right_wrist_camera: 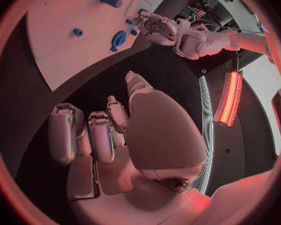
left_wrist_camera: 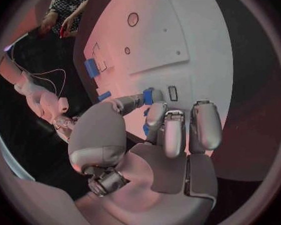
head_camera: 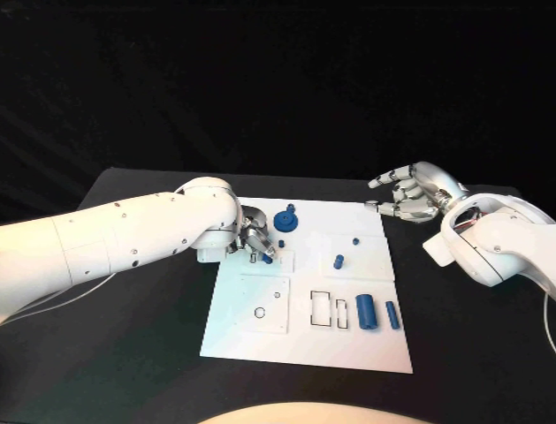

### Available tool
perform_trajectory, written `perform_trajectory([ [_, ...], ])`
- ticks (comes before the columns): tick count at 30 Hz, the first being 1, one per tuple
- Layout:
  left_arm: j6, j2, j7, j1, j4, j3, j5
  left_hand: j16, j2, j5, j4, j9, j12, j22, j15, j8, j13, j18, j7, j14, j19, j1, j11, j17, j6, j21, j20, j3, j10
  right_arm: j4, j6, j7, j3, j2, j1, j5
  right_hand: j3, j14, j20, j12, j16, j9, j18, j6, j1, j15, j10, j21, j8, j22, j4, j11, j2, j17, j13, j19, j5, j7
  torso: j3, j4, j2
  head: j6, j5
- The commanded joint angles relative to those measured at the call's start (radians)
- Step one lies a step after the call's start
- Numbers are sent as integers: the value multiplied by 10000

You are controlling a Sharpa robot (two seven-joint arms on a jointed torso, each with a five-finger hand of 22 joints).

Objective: Assemble the parts on the task board

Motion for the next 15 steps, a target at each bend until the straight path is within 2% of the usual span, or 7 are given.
perform_trajectory([
  [1,258,74,76,-51,37,-33,191,-16,-2,-64,26,-16,52,7,-66,-56,5,-79,-148,909,1,-141,-20,2234,218,-25,-67,-61,78,10,113,69,2,-2,-6,-98,53,797,-33,-30,-54,-3,59,43,-74,-33,-30,-35,61,1358,-16,-16,59,1555,-9,-58,36,-9,2,-3,-6,-16,-13],
  [15,323,82,74,-51,-3,-35,177,-7,-27,-109,319,-13,62,10,-77,-77,36,-81,-164,913,8,-471,-32,2250,332,-32,-79,-382,102,21,101,77,2,-18,-6,-98,53,797,-33,-30,-54,-3,59,43,-74,-33,-30,-35,61,1358,-16,-16,59,1555,-9,-58,36,-9,1,2,-10,-28,-41],
])
